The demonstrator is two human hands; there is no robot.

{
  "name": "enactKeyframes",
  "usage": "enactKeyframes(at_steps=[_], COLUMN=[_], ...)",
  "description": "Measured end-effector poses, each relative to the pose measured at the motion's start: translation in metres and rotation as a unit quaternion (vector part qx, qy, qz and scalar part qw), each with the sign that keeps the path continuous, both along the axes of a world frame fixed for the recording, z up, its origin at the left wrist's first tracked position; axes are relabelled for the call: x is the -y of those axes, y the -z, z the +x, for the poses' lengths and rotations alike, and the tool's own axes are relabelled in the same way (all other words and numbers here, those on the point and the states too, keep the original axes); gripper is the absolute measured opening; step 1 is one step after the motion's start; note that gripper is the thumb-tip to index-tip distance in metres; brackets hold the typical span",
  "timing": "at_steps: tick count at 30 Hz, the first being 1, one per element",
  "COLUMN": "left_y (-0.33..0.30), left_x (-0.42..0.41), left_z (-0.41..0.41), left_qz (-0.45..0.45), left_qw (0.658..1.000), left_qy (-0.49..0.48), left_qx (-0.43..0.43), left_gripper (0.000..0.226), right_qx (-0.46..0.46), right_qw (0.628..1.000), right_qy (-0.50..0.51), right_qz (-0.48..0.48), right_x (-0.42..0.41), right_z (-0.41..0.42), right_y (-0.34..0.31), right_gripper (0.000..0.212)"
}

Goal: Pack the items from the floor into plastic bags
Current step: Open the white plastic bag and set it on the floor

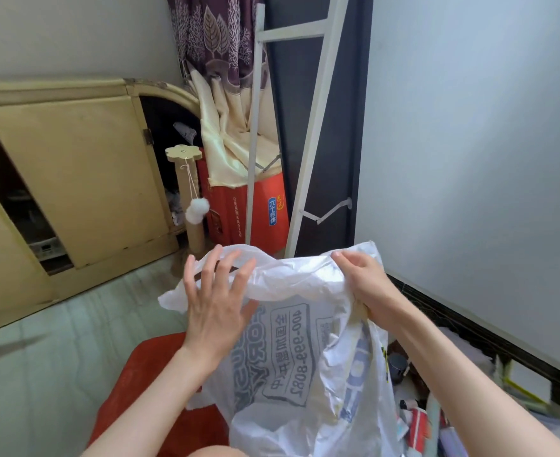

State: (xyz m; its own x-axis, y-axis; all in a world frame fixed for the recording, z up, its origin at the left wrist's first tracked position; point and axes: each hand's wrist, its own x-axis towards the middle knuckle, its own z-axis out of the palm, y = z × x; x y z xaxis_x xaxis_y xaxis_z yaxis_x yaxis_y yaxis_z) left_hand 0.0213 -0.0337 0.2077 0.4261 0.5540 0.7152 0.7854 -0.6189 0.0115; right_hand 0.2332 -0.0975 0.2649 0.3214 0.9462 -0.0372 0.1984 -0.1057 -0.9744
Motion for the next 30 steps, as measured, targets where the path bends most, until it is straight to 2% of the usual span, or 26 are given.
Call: enactKeyframes(at_steps=[2, 3, 5, 7, 10, 12, 14, 16, 18, 21, 22, 23, 24, 26, 27, 28, 30], left_y=[-0.007, -0.012, -0.025, -0.034, -0.044, -0.049, -0.053, -0.058, -0.061, -0.061, -0.060, -0.058, -0.055, -0.047, -0.044, -0.043, -0.044], left_x=[-0.008, -0.010, -0.012, -0.013, -0.017, -0.021, -0.020, -0.017, -0.017, -0.022, -0.027, -0.032, -0.038, -0.048, -0.048, -0.042, -0.021], left_z=[-0.003, -0.003, -0.002, 0.004, 0.017, 0.024, 0.029, 0.030, 0.025, 0.008, 0.001, -0.005, -0.010, -0.016, -0.016, -0.013, -0.004], left_qz=[-0.055, -0.112, -0.242, -0.321, -0.355, -0.406, -0.485, -0.541, -0.582, -0.669, -0.677, -0.668, -0.642, -0.525, -0.449, -0.375, -0.250], left_qw=[0.993, 0.983, 0.949, 0.921, 0.909, 0.885, 0.833, 0.791, 0.771, 0.703, 0.698, 0.711, 0.742, 0.842, 0.883, 0.907, 0.915], left_qy=[0.088, 0.128, 0.170, 0.171, 0.134, 0.123, 0.140, 0.161, 0.178, 0.217, 0.216, 0.205, 0.184, 0.107, 0.074, 0.063, 0.098], left_qx=[0.053, 0.076, 0.108, 0.138, 0.172, 0.194, 0.229, 0.237, 0.188, 0.105, 0.089, 0.074, 0.061, 0.067, 0.110, 0.183, 0.302], left_gripper=[0.022, 0.022, 0.024, 0.024, 0.027, 0.021, 0.014, 0.011, 0.012, 0.019, 0.018, 0.015, 0.015, 0.027, 0.029, 0.025, 0.013], right_qx=[0.008, 0.026, 0.128, 0.236, 0.278, 0.271, 0.358, 0.426, 0.355, 0.237, 0.219, 0.200, 0.184, 0.175, 0.181, 0.190, 0.204], right_qw=[1.000, 0.998, 0.985, 0.961, 0.946, 0.946, 0.919, 0.888, 0.923, 0.969, 0.975, 0.979, 0.983, 0.983, 0.981, 0.978, 0.971], right_qy=[0.020, 0.048, 0.112, 0.143, 0.156, 0.103, 0.010, -0.033, -0.012, -0.007, -0.012, -0.008, 0.007, 0.047, 0.067, 0.084, 0.111], right_qz=[0.013, 0.022, 0.021, -0.003, 0.066, 0.141, 0.167, 0.169, 0.151, 0.070, 0.044, 0.025, 0.012, -0.010, -0.020, -0.028, -0.050], right_x=[0.001, 0.000, -0.001, 0.000, -0.001, 0.001, 0.002, -0.001, -0.005, -0.006, -0.006, -0.006, -0.007, -0.010, -0.012, -0.015, -0.018], right_z=[0.008, 0.013, 0.025, 0.034, 0.032, 0.017, -0.006, -0.022, -0.024, -0.008, -0.001, 0.004, 0.008, 0.010, 0.010, 0.010, 0.009], right_y=[0.002, 0.003, 0.010, 0.018, 0.019, 0.012, 0.011, 0.023, 0.022, 0.017, 0.016, 0.016, 0.018, 0.022, 0.023, 0.025, 0.030], right_gripper=[0.043, 0.038, 0.025, 0.017, 0.009, 0.021, 0.043, 0.038, 0.019, 0.018, 0.020, 0.022, 0.025, 0.027, 0.028, 0.031, 0.038])
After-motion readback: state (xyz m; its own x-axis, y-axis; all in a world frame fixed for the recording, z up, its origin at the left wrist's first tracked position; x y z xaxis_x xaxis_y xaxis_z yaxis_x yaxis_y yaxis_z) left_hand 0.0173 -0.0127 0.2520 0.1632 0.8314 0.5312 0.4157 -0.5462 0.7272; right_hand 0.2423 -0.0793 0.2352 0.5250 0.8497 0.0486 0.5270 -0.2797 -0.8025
